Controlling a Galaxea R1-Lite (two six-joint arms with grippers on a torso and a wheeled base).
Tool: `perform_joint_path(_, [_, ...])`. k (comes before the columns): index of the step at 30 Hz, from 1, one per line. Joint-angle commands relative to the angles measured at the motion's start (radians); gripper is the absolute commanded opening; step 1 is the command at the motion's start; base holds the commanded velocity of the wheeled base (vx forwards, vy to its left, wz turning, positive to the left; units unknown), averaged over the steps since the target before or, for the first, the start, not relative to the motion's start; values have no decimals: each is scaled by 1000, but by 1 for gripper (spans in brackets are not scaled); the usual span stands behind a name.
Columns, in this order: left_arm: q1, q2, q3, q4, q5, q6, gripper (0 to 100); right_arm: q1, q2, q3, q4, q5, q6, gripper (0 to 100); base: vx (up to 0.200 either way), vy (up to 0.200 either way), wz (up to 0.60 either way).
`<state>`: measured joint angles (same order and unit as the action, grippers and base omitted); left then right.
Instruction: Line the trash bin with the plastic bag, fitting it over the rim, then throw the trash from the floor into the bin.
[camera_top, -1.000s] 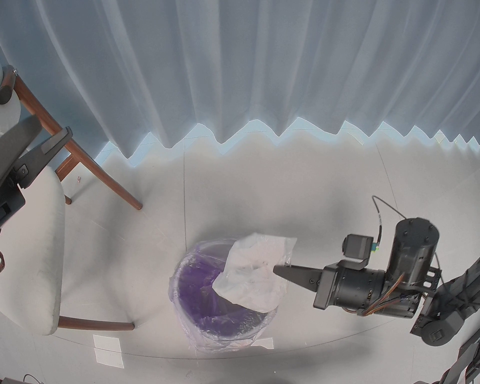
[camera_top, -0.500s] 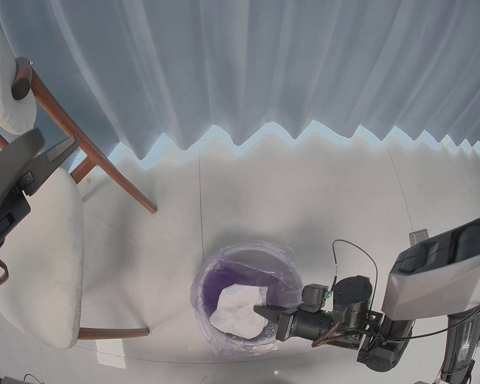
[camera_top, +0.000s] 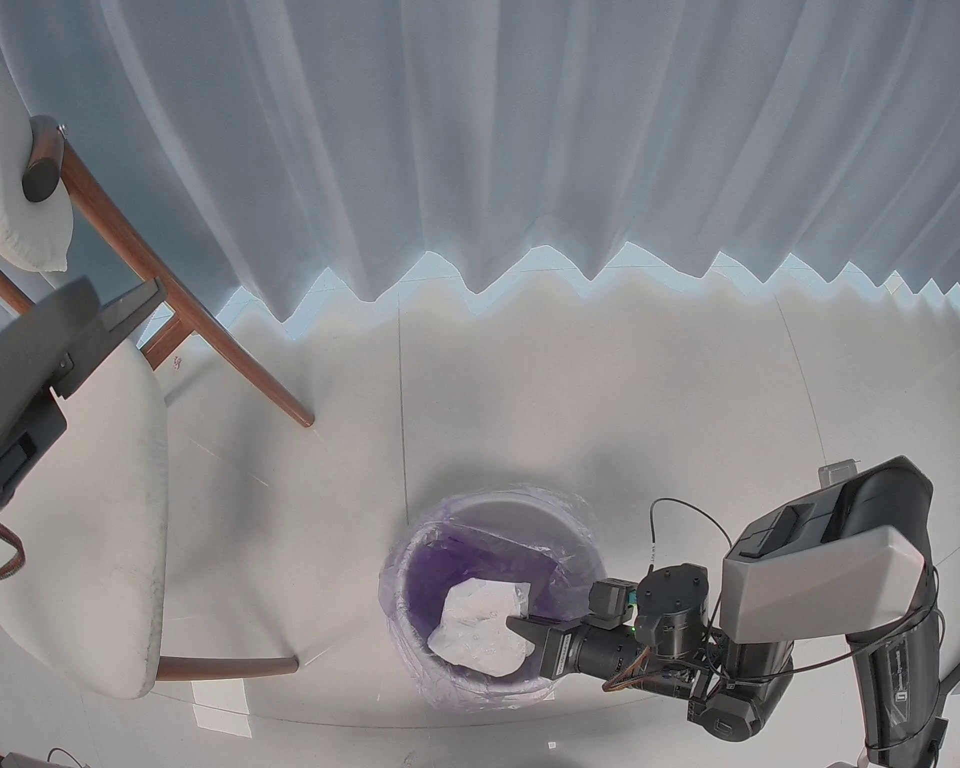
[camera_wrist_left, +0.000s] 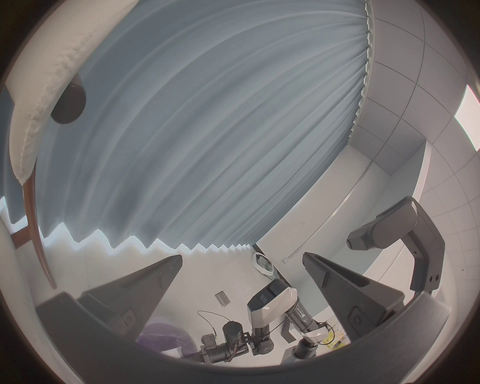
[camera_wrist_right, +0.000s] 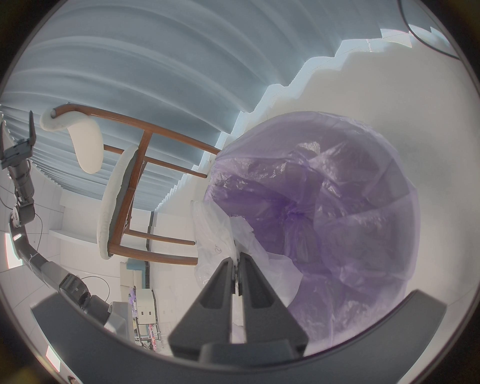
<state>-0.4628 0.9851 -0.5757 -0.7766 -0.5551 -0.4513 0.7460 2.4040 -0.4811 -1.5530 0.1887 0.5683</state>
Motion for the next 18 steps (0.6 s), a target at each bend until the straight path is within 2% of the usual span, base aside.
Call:
perform_joint_path(1, [1, 9, 13, -1, 0, 40, 100, -14, 7, -44, -18, -2, -1, 0, 0, 0, 0])
perform_joint_path(11, [0, 20, 24, -1, 1, 88, 100, -20, 18, -51, -18, -2, -4, 0, 0, 0, 0])
perform_joint_path(12, [0, 20, 24, -1, 1, 88, 100, -20, 18, -51, -18, -2, -4, 100, 0, 0, 0])
perform_joint_path(18, [0, 20, 24, -1, 3, 100, 100, -19, 4, -33, -18, -2, -36, 100, 0, 0, 0])
